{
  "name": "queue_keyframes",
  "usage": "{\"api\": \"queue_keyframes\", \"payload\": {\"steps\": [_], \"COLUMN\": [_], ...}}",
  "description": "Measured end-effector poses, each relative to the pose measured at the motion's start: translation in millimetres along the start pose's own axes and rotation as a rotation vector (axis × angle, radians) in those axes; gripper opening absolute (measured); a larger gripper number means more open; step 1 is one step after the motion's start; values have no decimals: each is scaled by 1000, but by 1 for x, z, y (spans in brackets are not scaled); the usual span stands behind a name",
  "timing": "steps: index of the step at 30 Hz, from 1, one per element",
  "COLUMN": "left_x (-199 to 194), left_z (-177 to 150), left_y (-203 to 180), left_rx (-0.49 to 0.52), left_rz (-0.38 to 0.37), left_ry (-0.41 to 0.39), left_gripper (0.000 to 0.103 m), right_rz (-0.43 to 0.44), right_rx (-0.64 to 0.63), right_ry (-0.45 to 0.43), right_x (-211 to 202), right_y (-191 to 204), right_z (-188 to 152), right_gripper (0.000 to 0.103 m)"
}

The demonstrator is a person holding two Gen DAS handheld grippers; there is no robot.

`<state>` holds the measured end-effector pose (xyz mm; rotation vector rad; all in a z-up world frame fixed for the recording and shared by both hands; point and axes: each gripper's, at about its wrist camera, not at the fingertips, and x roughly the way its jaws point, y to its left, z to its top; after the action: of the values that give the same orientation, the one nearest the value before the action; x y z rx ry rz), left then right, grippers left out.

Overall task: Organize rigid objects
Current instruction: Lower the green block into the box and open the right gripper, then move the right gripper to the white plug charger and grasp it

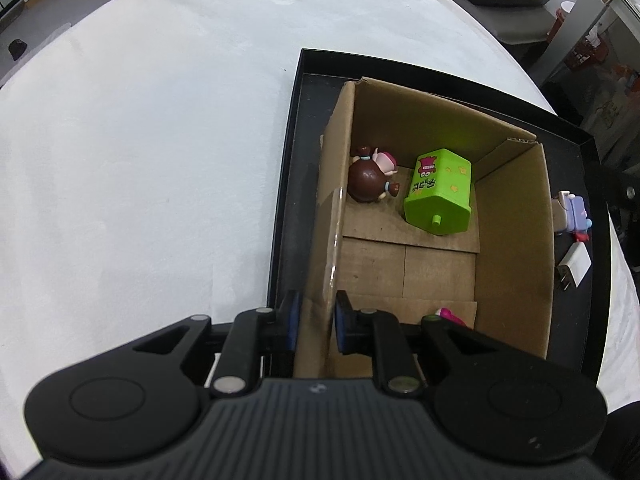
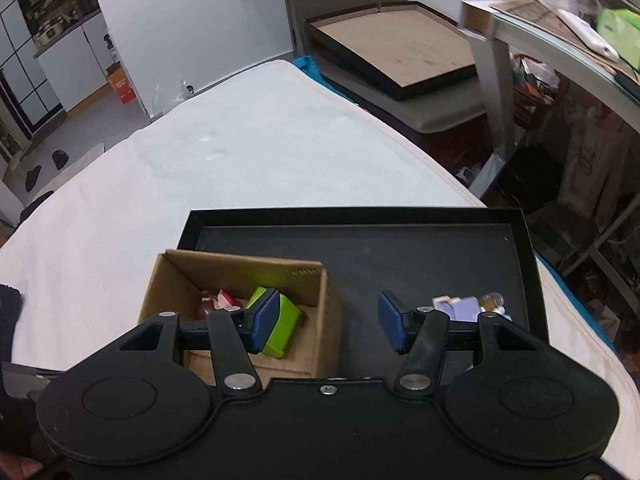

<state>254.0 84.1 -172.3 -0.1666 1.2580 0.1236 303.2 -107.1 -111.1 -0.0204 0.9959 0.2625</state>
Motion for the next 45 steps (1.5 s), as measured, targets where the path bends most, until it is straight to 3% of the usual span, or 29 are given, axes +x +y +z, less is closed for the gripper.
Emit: {"api": "queue_keyframes", "payload": {"steps": [3,10,17,30,35,45], "left_x": [-6,-18,-28,-31,-26,-11], "left_z": [-1,-1,-1,6,9,17], "left_y": [-5,-14,-27,-50,-60,-63], "left_rx": [4,-72,-74,-61,-38,-34], "left_rz": [16,79,114,198,207,256], "left_ry": [-2,26,16,27,35,63], "left_gripper": [19,51,66,71,74,74], "right_rz": [0,10,2,-66,-77,-51], "right_rx": [12,45,107,257,296,385], "right_ry": [6,12,25,66,67,108], "right_x": [-3,-9,-8,12,22,57], "right_y": [-9,-31,-60,-119,-135,-156], "right_z": [-6,-19,-30,-51,-59,-69], "right_gripper": [55,60,64,64,75,81]}}
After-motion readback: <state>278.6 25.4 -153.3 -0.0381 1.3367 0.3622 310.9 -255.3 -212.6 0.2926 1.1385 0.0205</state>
